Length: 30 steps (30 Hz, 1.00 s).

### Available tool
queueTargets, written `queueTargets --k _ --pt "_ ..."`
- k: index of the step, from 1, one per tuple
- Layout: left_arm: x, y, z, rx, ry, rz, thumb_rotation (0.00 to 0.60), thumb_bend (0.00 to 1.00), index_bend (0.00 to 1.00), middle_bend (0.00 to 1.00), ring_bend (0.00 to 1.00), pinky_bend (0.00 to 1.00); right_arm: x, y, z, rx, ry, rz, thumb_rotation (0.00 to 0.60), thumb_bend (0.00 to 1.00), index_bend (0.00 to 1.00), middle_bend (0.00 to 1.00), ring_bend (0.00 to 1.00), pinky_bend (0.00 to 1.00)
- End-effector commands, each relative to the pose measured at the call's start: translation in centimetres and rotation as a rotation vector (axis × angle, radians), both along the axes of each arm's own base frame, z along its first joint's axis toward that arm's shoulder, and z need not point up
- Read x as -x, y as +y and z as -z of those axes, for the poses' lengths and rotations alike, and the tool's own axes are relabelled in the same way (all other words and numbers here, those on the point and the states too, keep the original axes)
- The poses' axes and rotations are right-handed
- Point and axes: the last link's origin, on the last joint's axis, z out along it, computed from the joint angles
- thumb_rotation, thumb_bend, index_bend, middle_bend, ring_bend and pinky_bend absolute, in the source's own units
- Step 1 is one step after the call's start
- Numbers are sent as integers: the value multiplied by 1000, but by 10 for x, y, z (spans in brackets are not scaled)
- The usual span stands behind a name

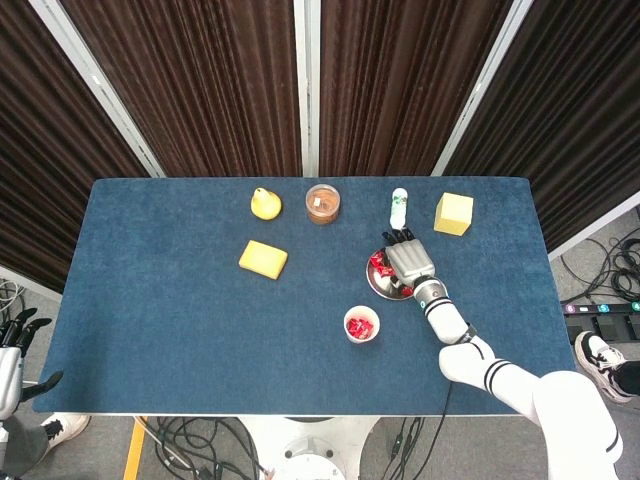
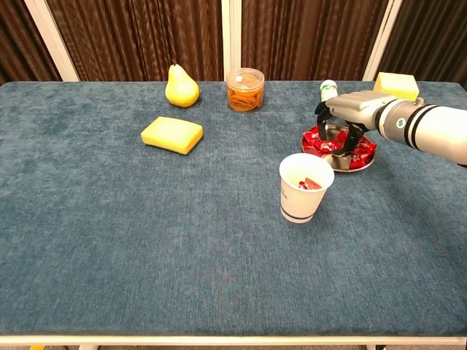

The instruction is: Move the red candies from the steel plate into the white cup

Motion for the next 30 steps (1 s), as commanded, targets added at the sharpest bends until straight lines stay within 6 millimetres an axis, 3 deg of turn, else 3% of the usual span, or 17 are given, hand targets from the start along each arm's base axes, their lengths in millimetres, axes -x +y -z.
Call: queueTargets --k 1,11,16,24,30 --pt "0 0 0 0 0 1 600 90 306 236 215 219 0 0 1 1 2 0 600 285 490 94 0 0" --pt "1 -1 -1 -4 -2 -4 600 89 306 236 215 219 -5 1 1 8 -30 -16 600 341 538 115 0 0" --pt "2 -2 -2 -5 2 -4 600 90 306 236 215 219 -15 9 -23 28 -122 -76 600 350 550 121 0 0" --pt "-3 4 -1 -4 5 16 600 89 306 236 215 219 -40 62 -74 -45 -292 -262 600 349 556 124 0 0" --pt "-7 7 1 4 3 30 600 89 306 236 215 219 -47 92 -78 -126 -296 -343 600 347 554 120 0 0"
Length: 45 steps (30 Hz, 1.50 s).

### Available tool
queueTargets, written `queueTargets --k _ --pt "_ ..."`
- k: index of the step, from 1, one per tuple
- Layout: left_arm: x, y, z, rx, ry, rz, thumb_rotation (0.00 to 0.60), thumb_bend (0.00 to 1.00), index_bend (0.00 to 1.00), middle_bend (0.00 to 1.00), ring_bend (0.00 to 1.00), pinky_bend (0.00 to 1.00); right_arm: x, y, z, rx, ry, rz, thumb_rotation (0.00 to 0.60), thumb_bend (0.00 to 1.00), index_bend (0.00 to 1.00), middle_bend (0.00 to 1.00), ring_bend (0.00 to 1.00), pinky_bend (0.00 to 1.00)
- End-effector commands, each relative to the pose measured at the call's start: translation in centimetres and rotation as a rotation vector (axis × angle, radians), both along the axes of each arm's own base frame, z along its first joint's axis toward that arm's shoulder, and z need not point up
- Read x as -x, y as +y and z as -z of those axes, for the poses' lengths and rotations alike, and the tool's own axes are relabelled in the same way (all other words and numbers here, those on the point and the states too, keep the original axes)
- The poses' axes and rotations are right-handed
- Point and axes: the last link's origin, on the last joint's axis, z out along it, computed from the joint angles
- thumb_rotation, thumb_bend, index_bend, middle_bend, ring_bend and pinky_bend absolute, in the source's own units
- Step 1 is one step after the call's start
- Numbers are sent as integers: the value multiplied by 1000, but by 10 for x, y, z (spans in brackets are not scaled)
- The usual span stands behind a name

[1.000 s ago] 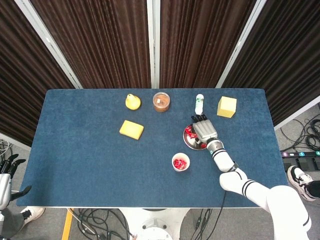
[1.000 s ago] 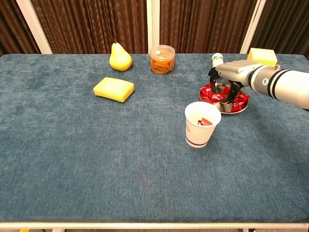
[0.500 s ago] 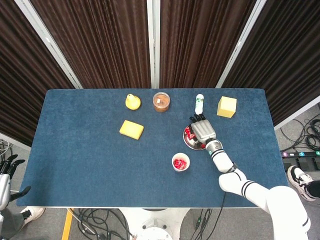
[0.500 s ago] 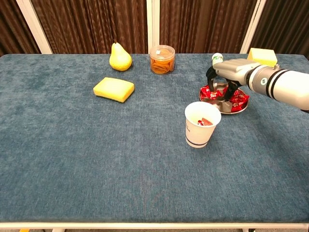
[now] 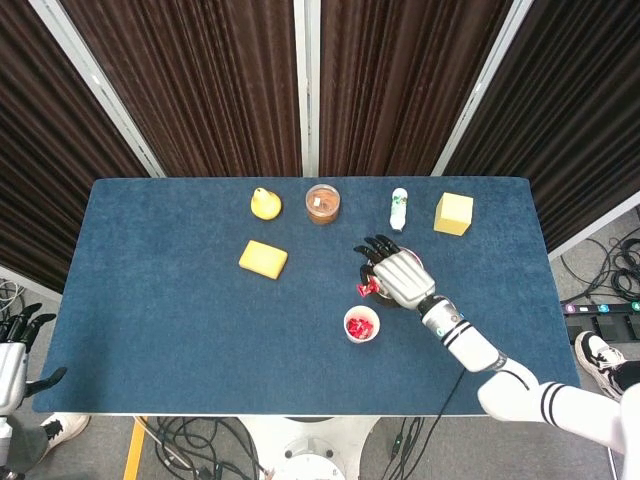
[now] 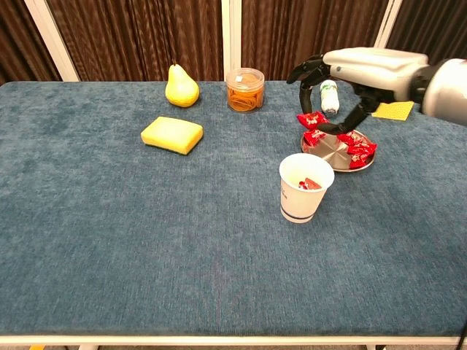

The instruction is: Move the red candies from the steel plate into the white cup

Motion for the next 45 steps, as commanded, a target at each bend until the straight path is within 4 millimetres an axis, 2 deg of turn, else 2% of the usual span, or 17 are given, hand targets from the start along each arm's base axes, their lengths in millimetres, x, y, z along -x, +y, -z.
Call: queueTargets --k 1,11,18,22,25,30,32,36,39,45 --pt "-1 0 1 3 -1 5 600 89 306 236 215 219 3 21 -5 -39 4 -39 600 347 551 113 0 0" --pt "-3 1 2 20 -3 19 600 89 306 236 215 219 7 30 12 -57 93 -76 600 345 482 87 0 0" --pt "-5 4 4 45 -11 35 600 90 306 236 215 219 2 33 19 -64 97 -90 600 327 380 73 0 0" --pt "-4 3 4 46 -12 31 600 89 306 236 215 219 1 31 17 -55 88 -87 600 256 309 64 0 0" --pt "-4 3 3 41 -14 29 600 90 306 236 215 219 3 24 5 -14 56 -60 600 240 297 62 0 0" --pt "-3 1 2 35 -18 26 600 90 306 236 214 219 27 5 -21 68 49 48 600 243 321 80 0 0" --pt "-2 1 2 33 -20 23 600 90 306 236 215 219 41 3 -23 71 91 79 600 244 348 85 0 0" --pt "-1 -1 3 33 -22 16 600 90 306 236 214 219 69 2 -22 60 176 141 600 244 365 88 0 0" --pt "-2 -1 4 36 -21 16 600 90 306 236 215 219 82 2 -16 51 208 175 600 244 368 88 0 0" --pt "-4 -1 4 35 -20 20 600 90 306 236 214 219 95 -7 -3 56 262 196 600 245 373 87 0 0"
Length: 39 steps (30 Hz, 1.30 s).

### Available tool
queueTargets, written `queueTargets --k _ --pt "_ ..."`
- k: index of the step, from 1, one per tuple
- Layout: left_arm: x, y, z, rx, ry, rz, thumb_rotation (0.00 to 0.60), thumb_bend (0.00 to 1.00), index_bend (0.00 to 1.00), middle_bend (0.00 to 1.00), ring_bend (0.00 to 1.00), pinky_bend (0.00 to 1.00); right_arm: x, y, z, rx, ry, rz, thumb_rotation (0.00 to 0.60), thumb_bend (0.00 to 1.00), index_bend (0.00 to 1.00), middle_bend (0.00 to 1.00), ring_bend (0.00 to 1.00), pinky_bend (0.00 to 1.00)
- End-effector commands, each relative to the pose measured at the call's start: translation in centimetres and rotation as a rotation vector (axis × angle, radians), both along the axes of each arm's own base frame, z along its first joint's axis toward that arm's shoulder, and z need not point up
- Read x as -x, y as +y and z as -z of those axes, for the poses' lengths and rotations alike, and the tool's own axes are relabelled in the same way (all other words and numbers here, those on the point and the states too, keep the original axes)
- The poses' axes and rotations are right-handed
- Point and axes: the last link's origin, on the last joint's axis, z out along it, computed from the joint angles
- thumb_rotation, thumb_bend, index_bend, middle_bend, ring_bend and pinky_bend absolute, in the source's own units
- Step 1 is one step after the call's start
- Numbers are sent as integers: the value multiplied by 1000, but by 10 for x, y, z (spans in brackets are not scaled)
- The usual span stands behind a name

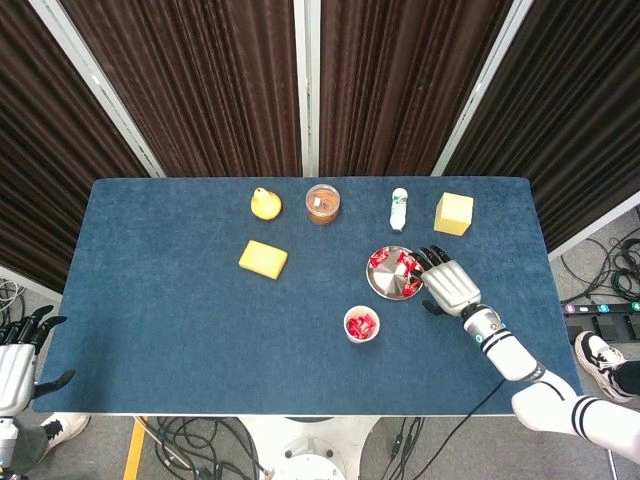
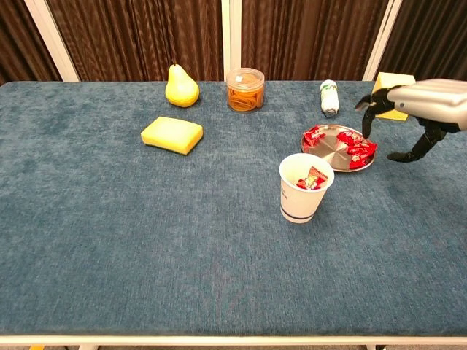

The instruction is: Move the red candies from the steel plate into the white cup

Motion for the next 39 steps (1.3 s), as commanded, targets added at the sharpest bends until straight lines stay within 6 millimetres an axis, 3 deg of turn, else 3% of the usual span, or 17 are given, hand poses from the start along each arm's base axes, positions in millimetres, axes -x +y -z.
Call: queueTargets --k 1,15,39 --pt "0 0 0 1 1 -2 600 90 306 236 214 219 7 -6 10 1 31 16 600 246 374 86 0 0" --pt "2 -1 -1 -1 5 -16 600 90 306 236 215 219 4 -38 36 15 64 42 600 283 374 81 0 0" --pt "4 -2 -1 1 7 -25 600 89 306 236 215 219 -3 -43 60 13 55 21 600 327 425 105 0 0"
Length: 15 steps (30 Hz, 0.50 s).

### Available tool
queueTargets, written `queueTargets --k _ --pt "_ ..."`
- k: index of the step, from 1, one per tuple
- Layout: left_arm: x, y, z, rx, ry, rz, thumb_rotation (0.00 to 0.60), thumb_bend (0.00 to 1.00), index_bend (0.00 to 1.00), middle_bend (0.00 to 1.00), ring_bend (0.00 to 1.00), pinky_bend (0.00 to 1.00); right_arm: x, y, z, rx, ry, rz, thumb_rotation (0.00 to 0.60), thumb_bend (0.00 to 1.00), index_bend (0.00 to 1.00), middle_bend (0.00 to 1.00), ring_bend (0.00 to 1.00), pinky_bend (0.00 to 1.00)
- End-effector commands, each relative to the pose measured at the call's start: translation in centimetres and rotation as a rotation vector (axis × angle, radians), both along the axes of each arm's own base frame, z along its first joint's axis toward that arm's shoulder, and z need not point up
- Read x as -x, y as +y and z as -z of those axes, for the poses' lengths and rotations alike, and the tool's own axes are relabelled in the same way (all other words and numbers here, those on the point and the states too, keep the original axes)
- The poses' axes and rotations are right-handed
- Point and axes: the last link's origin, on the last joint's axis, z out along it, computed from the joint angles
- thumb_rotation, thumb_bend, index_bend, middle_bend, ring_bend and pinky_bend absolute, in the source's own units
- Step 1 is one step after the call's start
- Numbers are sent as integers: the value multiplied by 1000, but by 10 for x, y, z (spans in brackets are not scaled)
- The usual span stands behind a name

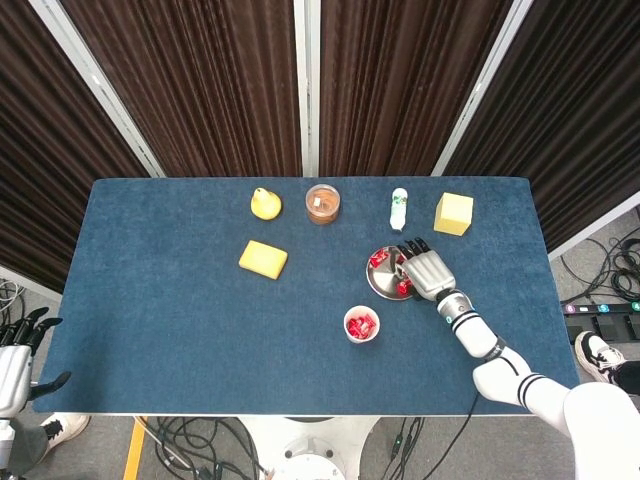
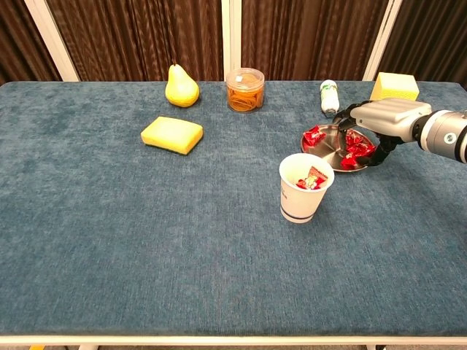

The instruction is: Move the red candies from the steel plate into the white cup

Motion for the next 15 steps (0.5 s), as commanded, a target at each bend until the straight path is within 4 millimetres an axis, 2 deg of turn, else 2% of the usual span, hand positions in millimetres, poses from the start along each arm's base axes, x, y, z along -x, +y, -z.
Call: queueTargets --k 1,12,15 --pt "0 0 0 0 0 1 600 90 306 236 215 219 -1 0 2 4 -4 -7 600 326 433 110 0 0" --pt "0 0 -1 -1 1 2 600 90 306 236 215 219 0 -2 6 5 7 -4 600 354 525 140 0 0" --pt "0 0 -2 -5 1 2 600 89 306 236 215 219 -2 -2 6 7 -1 -5 600 390 547 146 0 0"
